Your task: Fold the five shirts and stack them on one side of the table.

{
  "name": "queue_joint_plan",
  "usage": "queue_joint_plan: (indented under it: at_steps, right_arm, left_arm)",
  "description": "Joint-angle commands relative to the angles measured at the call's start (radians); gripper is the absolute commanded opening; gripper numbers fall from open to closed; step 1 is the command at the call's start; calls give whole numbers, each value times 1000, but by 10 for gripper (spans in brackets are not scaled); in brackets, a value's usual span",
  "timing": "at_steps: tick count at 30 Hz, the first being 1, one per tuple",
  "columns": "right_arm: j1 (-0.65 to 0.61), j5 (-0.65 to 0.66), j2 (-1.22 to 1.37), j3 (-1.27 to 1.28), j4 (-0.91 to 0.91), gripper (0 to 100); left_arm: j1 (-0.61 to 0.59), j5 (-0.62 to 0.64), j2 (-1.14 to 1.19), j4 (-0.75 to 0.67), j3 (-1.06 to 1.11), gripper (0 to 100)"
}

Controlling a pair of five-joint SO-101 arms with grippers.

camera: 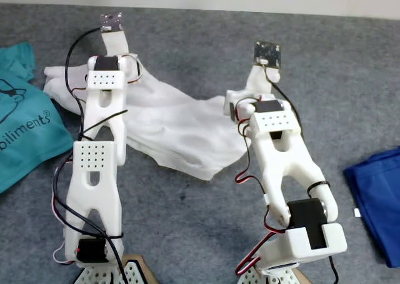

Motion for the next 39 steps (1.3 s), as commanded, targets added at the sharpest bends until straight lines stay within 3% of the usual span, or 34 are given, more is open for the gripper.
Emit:
queue_joint_plan:
  at_steps: [1, 10, 17, 25, 39]
  right_arm:
    - [-8, -9, -61, -2, 5, 266]
    - [-5, -14, -64, 1, 5, 266]
    - [-30, -17, -70, -7, 5, 266]
    - [-124, -17, -59, -21, -76, 266]
    - [-183, -9, 108, -90, -110, 267]
  left_arm:
    - [25, -6, -81, -3, -79, 6]
    - [85, -6, -185, 299, -437, 6]
    - [87, -6, -318, 474, -433, 6]
    - [42, -6, -315, 592, -429, 6]
    - [-15, -5, -407, 643, -427, 6]
